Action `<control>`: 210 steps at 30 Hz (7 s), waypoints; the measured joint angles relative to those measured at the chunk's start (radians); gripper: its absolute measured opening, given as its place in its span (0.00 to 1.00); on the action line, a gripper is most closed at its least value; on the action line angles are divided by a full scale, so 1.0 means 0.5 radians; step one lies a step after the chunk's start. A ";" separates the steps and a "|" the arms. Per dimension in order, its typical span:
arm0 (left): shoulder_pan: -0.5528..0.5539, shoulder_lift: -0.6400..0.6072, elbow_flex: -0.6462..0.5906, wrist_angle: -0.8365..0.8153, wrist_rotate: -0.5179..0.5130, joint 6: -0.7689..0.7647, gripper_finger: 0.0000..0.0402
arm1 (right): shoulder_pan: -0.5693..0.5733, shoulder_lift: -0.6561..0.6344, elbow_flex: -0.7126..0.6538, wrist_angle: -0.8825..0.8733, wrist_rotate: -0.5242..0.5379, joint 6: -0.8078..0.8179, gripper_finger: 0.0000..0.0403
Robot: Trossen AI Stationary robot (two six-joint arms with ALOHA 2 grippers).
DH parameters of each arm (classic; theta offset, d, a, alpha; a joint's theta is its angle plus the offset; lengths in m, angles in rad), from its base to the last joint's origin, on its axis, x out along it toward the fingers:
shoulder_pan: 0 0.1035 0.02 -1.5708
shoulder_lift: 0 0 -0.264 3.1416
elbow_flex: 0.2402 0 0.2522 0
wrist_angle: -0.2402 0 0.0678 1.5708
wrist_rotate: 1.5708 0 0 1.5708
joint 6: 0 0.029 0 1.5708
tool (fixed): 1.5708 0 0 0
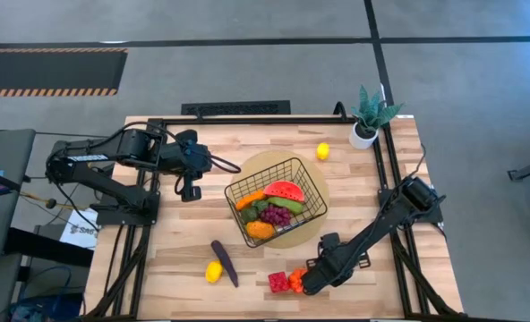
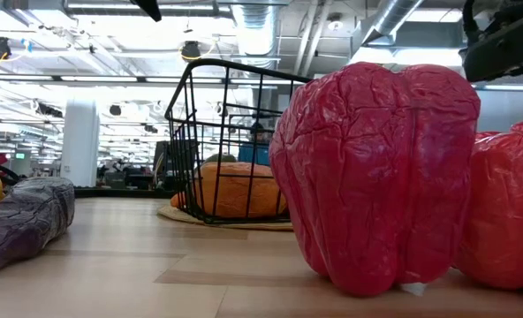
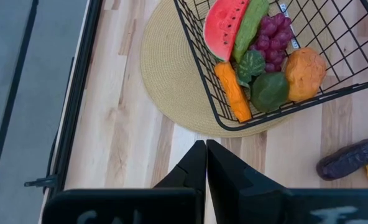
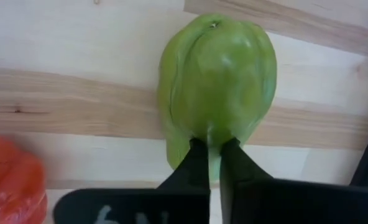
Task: Build produce basket
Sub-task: Put the green chayote into the wire basket, then put the top yellow lemon into the wire basket
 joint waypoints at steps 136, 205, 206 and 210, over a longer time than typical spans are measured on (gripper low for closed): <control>-0.001 0.001 0.001 0.039 0.040 0.030 0.00 | -0.388 -0.109 1.231 -0.724 1.153 -0.942 0.46; -0.001 0.001 0.001 -0.009 0.045 0.035 0.00 | -0.963 -0.083 0.707 0.149 0.167 -2.182 0.85; -0.001 0.001 0.001 -0.010 0.045 0.035 0.00 | -0.963 -0.083 0.743 0.108 0.178 -2.196 0.84; -0.001 0.001 0.001 -0.010 0.045 0.044 0.00 | -0.969 -0.083 0.876 -0.153 0.276 -2.220 0.81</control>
